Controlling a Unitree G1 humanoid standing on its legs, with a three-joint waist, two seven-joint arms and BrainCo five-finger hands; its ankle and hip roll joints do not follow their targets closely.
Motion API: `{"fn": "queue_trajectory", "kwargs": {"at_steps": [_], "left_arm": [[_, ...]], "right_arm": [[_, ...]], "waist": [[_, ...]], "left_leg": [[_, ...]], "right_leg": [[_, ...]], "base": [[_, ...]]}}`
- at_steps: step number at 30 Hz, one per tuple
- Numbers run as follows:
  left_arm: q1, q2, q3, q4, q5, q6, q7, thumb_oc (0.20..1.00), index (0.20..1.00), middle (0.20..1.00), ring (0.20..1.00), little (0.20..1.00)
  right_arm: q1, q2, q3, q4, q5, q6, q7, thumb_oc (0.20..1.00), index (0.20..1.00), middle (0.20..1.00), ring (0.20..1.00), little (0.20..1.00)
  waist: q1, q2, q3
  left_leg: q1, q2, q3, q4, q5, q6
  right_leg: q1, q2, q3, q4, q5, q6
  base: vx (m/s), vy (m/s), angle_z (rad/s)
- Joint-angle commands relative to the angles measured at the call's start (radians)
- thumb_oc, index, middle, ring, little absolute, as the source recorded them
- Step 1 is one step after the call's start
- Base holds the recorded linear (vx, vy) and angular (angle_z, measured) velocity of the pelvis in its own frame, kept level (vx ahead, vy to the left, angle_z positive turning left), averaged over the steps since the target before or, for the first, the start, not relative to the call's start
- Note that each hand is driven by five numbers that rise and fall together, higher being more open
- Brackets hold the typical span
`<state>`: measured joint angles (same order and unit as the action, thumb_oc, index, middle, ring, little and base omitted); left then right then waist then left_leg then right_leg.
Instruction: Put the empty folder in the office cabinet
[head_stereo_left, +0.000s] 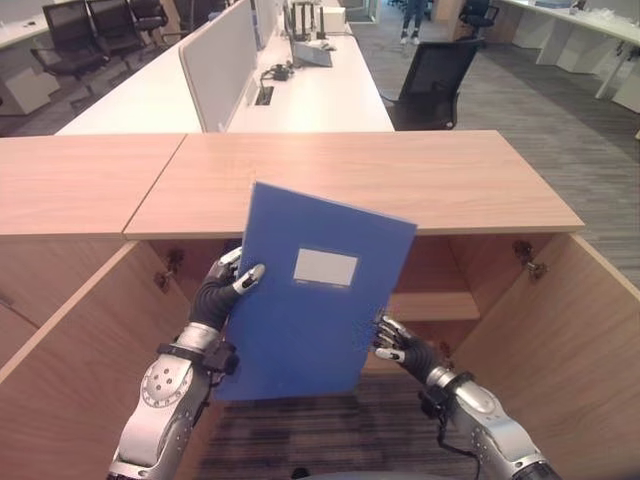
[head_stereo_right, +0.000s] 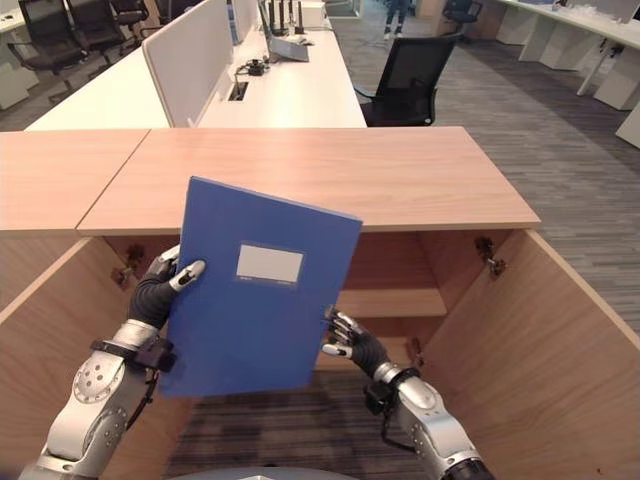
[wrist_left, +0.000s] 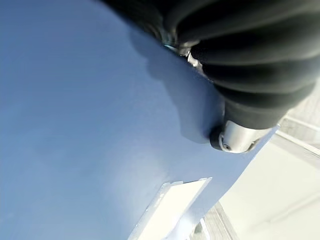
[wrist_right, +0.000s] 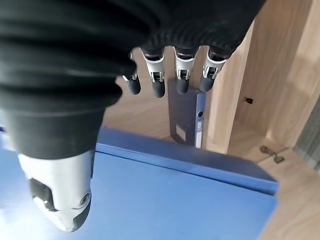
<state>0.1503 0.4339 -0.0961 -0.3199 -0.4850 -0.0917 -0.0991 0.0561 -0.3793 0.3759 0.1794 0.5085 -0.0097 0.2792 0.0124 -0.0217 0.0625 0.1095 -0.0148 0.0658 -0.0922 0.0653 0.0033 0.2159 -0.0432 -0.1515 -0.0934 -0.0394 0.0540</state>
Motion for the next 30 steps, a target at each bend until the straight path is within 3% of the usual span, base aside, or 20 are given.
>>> {"fn": "queue_trajectory", "kwargs": {"at_steps": [1, 7, 16, 17, 18, 19, 26, 27, 28, 29, 30], "left_arm": [[-0.099, 0.013, -0.005, -0.050, -0.029, -0.090, -0.014, 0.200, 0.200, 0.200, 0.200, 0.200], [-0.166, 0.040, -0.088, -0.074, 0.044, -0.101, -0.013, 0.200, 0.200, 0.200, 0.200, 0.200], [-0.219, 0.038, -0.175, -0.064, 0.027, -0.089, -0.037, 0.200, 0.200, 0.200, 0.200, 0.200], [-0.223, 0.035, -0.188, -0.063, 0.013, -0.085, -0.042, 0.200, 0.200, 0.200, 0.200, 0.200], [-0.228, 0.032, -0.198, -0.062, 0.005, -0.083, -0.047, 0.200, 0.200, 0.200, 0.200, 0.200], [-0.231, 0.030, -0.209, -0.063, -0.011, -0.080, -0.054, 0.200, 0.200, 0.200, 0.200, 0.200], [-0.237, 0.051, -0.285, -0.018, -0.104, -0.028, -0.113, 0.200, 0.200, 0.200, 0.200, 0.200], [-0.241, 0.063, -0.321, 0.019, -0.153, 0.008, -0.137, 0.520, 0.520, 0.520, 0.520, 0.520], [-0.242, 0.063, -0.321, 0.020, -0.153, 0.008, -0.137, 0.630, 0.630, 0.630, 0.630, 0.630], [-0.245, 0.098, -0.364, 0.053, -0.238, 0.055, -0.175, 1.000, 1.000, 1.000, 1.000, 1.000], [-0.246, 0.098, -0.364, 0.054, -0.239, 0.055, -0.175, 1.000, 1.000, 1.000, 1.000, 1.000]], "right_arm": [[-0.088, 0.035, 0.019, -0.005, 0.013, -0.044, 0.001, 1.000, 1.000, 1.000, 1.000, 1.000], [-0.126, 0.054, 0.100, -0.055, 0.099, -0.044, 0.027, 1.000, 1.000, 1.000, 1.000, 1.000], [-0.160, 0.061, 0.146, -0.065, 0.134, -0.050, 0.026, 1.000, 1.000, 1.000, 1.000, 1.000], [-0.165, 0.062, 0.151, -0.066, 0.135, -0.050, 0.026, 0.768, 0.768, 0.768, 0.768, 0.768], [-0.169, 0.063, 0.155, -0.066, 0.136, -0.050, 0.025, 0.395, 0.395, 0.395, 0.395, 0.395], [-0.168, 0.064, 0.156, -0.068, 0.139, -0.049, 0.025, 0.200, 0.200, 0.200, 0.200, 0.200], [-0.112, 0.118, 0.145, -0.025, 0.283, -0.045, 0.005, 0.200, 0.200, 0.200, 0.200, 0.200], [-0.100, 0.128, 0.147, 0.002, 0.320, -0.036, 0.004, 0.200, 0.200, 0.200, 0.200, 0.200], [-0.100, 0.129, 0.146, 0.003, 0.320, -0.036, 0.004, 0.200, 0.200, 0.200, 0.200, 0.200], [-0.096, 0.114, 0.145, 0.027, 0.287, -0.035, -0.006, 0.200, 0.200, 0.200, 0.200, 0.200], [-0.096, 0.114, 0.145, 0.027, 0.286, -0.035, -0.006, 0.200, 0.200, 0.200, 0.200, 0.200]], "waist": [[0.020, -0.028, -0.001], [0.022, -0.034, -0.002], [0.016, -0.034, -0.003], [0.015, -0.035, -0.004], [0.014, -0.035, -0.004], [0.012, -0.035, -0.004], [-0.001, -0.026, -0.005], [-0.006, -0.023, -0.005], [-0.006, -0.023, -0.005], [-0.011, -0.018, -0.005], [-0.011, -0.018, -0.005]], "left_leg": [[0.059, 0.027, -0.032, 0.005, -0.150, -0.014], [0.059, 0.028, -0.031, 0.005, -0.148, -0.018], [0.059, 0.032, -0.027, 0.005, -0.149, -0.019], [0.060, 0.032, -0.027, 0.005, -0.149, -0.018], [0.060, 0.032, -0.027, 0.005, -0.149, -0.018], [0.061, 0.033, -0.026, 0.005, -0.150, -0.018], [0.063, 0.034, -0.023, 0.005, -0.150, -0.020], [0.062, 0.034, -0.022, 0.005, -0.149, -0.021], [0.062, 0.034, -0.022, 0.005, -0.149, -0.021], [0.062, 0.034, -0.019, 0.005, -0.149, -0.021], [0.062, 0.034, -0.019, 0.005, -0.150, -0.021]], "right_leg": [[-0.034, -0.067, -0.090, 0.006, 0.007, 0.061], [-0.036, -0.068, -0.094, 0.006, 0.010, 0.063], [-0.038, -0.068, -0.088, 0.006, 0.011, 0.064], [-0.038, -0.068, -0.088, 0.006, 0.011, 0.064], [-0.038, -0.068, -0.088, 0.006, 0.011, 0.064], [-0.038, -0.068, -0.088, 0.006, 0.011, 0.064], [-0.038, -0.066, -0.089, 0.006, 0.010, 0.064], [-0.039, -0.065, -0.088, 0.006, 0.012, 0.064], [-0.039, -0.065, -0.088, 0.006, 0.012, 0.064], [-0.039, -0.065, -0.087, 0.006, 0.014, 0.065], [-0.039, -0.065, -0.087, 0.006, 0.014, 0.065]], "base": [[0.00, 0.000, 0.00], [0.00, 0.000, 0.00], [0.00, 0.000, 0.00], [0.00, 0.000, 0.00], [0.00, 0.000, 0.00], [0.00, 0.000, 0.00], [0.00, 0.000, 0.00], [0.00, 0.000, 0.00], [0.00, 0.000, 0.00], [0.00, 0.000, 0.00], [0.00, 0.000, 0.00]]}}
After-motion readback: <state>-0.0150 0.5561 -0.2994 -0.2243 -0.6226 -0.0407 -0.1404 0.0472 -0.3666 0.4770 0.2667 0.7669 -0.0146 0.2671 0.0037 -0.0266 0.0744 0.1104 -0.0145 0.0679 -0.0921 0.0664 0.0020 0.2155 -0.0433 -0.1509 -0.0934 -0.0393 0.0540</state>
